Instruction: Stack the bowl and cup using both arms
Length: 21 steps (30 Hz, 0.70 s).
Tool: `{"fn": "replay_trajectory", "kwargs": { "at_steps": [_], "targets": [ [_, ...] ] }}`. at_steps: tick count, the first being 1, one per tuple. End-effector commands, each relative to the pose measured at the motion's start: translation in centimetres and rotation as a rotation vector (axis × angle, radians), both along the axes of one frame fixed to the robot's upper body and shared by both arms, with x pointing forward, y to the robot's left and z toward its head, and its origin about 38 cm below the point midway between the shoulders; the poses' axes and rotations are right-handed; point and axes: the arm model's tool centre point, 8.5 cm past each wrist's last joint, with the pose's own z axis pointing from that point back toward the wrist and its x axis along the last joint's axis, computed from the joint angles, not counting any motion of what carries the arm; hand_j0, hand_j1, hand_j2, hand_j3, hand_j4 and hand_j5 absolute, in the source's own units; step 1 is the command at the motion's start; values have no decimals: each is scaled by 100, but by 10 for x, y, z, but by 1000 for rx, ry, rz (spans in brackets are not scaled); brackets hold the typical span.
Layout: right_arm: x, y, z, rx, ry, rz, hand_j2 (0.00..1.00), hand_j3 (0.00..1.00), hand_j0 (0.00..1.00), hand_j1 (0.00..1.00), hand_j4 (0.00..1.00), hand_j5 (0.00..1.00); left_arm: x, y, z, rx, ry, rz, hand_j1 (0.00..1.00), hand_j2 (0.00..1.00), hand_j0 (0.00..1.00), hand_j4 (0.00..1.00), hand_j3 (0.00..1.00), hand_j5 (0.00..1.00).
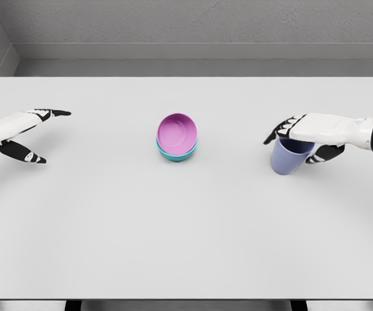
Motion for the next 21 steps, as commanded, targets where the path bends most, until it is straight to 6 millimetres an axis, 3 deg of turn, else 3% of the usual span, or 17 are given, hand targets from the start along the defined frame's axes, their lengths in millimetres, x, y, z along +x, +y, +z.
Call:
{"fn": "replay_trajectory", "kwargs": {
  "at_steps": [1, 21],
  "targets": [
    [0, -2, -1, -3, 2, -6, 68, 68, 68, 68, 68, 68, 0, 0, 1, -7, -1, 3, 100, 100, 100, 100, 100, 100],
    [1, 14, 25, 8, -64, 51, 64, 64, 64, 64, 64, 64, 0, 3, 2, -6, -1, 9, 100, 100, 100, 100, 100, 100]
  ]
}}
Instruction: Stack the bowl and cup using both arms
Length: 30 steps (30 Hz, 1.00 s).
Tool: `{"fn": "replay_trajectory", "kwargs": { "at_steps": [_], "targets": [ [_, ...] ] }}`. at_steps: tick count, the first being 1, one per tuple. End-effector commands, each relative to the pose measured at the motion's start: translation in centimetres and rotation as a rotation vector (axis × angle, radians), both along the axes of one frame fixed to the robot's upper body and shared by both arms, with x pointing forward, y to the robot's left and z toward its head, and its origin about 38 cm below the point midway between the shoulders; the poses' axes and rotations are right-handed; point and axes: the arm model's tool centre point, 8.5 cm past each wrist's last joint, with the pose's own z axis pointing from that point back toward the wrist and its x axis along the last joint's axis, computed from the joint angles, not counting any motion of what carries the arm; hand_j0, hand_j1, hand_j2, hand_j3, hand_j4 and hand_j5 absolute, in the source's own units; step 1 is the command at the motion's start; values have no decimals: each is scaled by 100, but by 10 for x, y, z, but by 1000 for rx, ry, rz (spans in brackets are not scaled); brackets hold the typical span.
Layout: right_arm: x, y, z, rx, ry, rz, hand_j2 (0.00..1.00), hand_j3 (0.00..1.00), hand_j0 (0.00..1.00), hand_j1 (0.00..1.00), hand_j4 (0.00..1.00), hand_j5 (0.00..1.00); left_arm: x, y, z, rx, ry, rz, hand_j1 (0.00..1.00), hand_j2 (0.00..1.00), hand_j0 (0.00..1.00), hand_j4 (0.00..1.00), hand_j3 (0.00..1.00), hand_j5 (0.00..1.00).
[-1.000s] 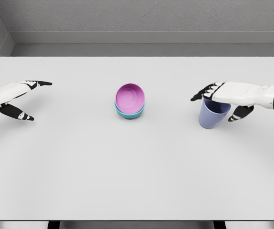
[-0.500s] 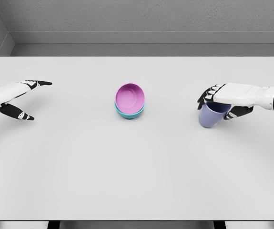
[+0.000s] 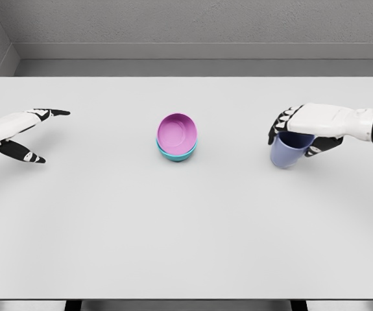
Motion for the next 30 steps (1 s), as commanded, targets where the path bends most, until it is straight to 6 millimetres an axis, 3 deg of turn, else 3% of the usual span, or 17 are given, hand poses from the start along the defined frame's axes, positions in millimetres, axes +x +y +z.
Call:
{"fn": "replay_trajectory", "kwargs": {
  "at_steps": [1, 17, 25, 30],
  "targets": [
    [-1, 3, 3, 6, -7, 9, 64, 64, 64, 64, 64, 64, 0, 1, 1, -6, -1, 4, 100, 100, 100, 100, 100, 100],
    [-11, 38, 52, 16, -136, 134, 65, 65, 65, 65, 65, 65, 0, 3, 1, -6, 2, 8, 100, 100, 100, 100, 100, 100],
    [-5, 71, 66, 75, -179, 200, 65, 65, 65, 65, 65, 65, 0, 3, 1, -8, 1, 9, 100, 100, 100, 100, 100, 100],
    [-16, 93, 71, 96, -197, 267, 65, 65, 65, 65, 65, 65, 0, 3, 2, -8, -1, 9, 100, 100, 100, 100, 100, 100]
  ]
}}
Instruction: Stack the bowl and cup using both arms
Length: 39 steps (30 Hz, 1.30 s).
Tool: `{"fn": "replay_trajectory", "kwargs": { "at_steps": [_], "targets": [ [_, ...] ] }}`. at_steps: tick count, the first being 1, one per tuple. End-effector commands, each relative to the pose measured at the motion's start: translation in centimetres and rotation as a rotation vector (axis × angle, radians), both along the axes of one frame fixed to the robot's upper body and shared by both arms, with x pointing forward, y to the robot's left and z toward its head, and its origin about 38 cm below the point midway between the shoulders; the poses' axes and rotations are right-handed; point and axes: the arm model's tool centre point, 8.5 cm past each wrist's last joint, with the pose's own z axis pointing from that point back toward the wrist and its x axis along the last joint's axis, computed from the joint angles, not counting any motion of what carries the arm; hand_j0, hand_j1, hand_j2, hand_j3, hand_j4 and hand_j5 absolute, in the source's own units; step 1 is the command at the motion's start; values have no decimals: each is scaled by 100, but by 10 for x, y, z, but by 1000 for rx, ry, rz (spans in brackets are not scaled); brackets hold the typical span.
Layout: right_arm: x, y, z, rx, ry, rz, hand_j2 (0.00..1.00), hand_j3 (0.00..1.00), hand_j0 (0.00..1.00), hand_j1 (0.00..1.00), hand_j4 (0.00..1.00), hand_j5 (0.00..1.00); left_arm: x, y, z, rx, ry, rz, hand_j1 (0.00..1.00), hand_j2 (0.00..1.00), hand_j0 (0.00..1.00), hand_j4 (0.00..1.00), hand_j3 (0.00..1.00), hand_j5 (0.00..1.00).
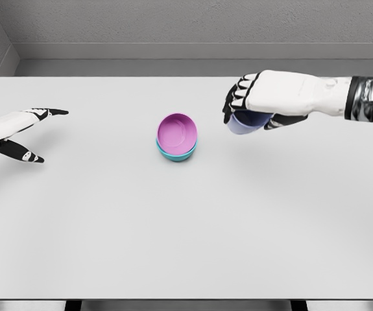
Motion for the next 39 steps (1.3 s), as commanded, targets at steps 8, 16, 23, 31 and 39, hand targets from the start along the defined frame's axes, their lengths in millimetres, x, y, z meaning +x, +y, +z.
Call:
{"fn": "replay_trajectory", "kwargs": {
  "at_steps": [8, 16, 23, 31, 39],
  "targets": [
    [-5, 45, 4, 39, -6, 110, 65, 65, 65, 65, 65, 65, 0, 1, 0, -6, 0, 4, 100, 100, 100, 100, 100, 100],
    [-7, 62, 4, 44, -7, 151, 65, 65, 65, 65, 65, 65, 0, 1, 1, -6, 0, 5, 100, 100, 100, 100, 100, 100],
    [1, 75, -1, 54, 11, 148, 65, 65, 65, 65, 65, 65, 0, 2, 2, -5, -3, 7, 100, 100, 100, 100, 100, 100],
    [15, 100, -9, 51, 24, 155, 65, 65, 65, 65, 65, 65, 1, 2, 3, -5, -4, 6, 100, 100, 100, 100, 100, 100],
    [32, 91, -22, 37, 59, 95, 65, 65, 65, 65, 65, 65, 1, 3, 4, -5, -5, 8, 100, 100, 100, 100, 100, 100]
  ]
}}
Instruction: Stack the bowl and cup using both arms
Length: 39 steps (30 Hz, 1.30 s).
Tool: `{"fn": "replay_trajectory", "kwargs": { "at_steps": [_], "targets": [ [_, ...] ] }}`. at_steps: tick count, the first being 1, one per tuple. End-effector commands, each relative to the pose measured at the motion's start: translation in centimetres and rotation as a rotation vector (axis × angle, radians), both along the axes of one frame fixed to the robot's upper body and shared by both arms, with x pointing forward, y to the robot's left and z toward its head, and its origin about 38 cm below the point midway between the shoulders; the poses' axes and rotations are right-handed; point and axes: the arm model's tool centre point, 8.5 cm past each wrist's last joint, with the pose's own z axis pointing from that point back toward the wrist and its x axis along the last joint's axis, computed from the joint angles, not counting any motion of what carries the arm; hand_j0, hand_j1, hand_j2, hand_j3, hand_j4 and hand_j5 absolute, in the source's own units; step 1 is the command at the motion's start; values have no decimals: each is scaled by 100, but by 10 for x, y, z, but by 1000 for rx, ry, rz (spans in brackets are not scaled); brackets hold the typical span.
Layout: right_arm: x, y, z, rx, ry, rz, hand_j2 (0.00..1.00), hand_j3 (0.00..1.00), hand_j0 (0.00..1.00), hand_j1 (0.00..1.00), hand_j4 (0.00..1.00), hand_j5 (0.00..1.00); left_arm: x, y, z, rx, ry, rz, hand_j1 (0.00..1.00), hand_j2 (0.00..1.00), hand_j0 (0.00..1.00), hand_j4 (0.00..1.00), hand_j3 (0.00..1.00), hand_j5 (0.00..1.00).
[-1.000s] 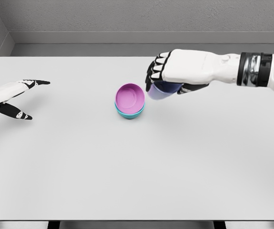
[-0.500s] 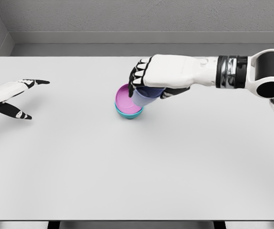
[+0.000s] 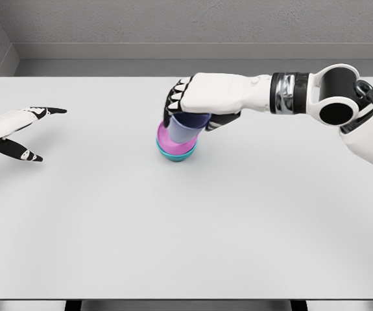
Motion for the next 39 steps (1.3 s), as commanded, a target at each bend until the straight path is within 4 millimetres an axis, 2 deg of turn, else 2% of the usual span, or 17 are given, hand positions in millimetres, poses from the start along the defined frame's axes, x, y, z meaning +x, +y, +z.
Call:
{"fn": "replay_trajectory", "kwargs": {
  "at_steps": [1, 9, 18, 22, 32, 33, 34, 39],
  "targets": [
    [7, -1, -6, -7, 13, -23, 65, 65, 65, 65, 65, 65, 0, 0, 1, -8, -1, 3, 100, 100, 100, 100, 100, 100],
    [10, 5, -12, -15, 17, -23, 65, 65, 65, 65, 65, 65, 0, 1, 1, -7, -1, 4, 100, 100, 100, 100, 100, 100],
    [22, 2, -39, -68, 59, -68, 65, 65, 65, 65, 65, 65, 0, 1, 1, -7, -1, 4, 100, 100, 100, 100, 100, 100],
    [25, 2, -42, -75, 62, -78, 65, 65, 65, 65, 65, 65, 0, 1, 1, -5, -1, 4, 100, 100, 100, 100, 100, 100],
    [35, 23, -47, -75, 64, -80, 66, 66, 66, 66, 66, 66, 0, 1, 1, -7, -1, 5, 100, 100, 100, 100, 100, 100],
    [36, 23, -47, -75, 65, -86, 96, 96, 96, 96, 96, 96, 0, 1, 1, -7, -1, 5, 100, 100, 100, 100, 100, 100],
    [37, 22, -47, -72, 69, -102, 100, 100, 100, 100, 100, 100, 0, 1, 1, -7, -1, 5, 100, 100, 100, 100, 100, 100],
    [38, 21, -46, -70, 69, -112, 100, 100, 100, 100, 100, 100, 0, 1, 1, -5, -1, 4, 100, 100, 100, 100, 100, 100]
  ]
}}
